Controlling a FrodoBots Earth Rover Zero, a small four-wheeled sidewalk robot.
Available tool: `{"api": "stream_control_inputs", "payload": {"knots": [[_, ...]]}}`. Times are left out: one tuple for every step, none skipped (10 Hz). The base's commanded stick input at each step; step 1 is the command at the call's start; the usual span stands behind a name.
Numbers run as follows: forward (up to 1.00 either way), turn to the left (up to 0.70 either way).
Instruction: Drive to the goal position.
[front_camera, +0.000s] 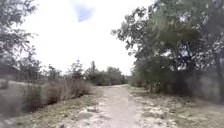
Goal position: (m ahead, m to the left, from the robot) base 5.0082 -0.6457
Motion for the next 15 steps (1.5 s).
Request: {"api": "stream_control_inputs", "payload": {"knots": [[0.85, 0.0], [0.85, 0.0], [0.85, 0.0], [0.85, 0.0], [0.85, 0.0], [0.85, 0.0], [0.85, 0.0], [0.85, 0.0], [0.85, 0.0], [0.85, 0.0], [0.85, 0.0], [0.85, 0.0], [0.85, 0.0], [0.85, 0.0], [0.85, 0.0]]}}
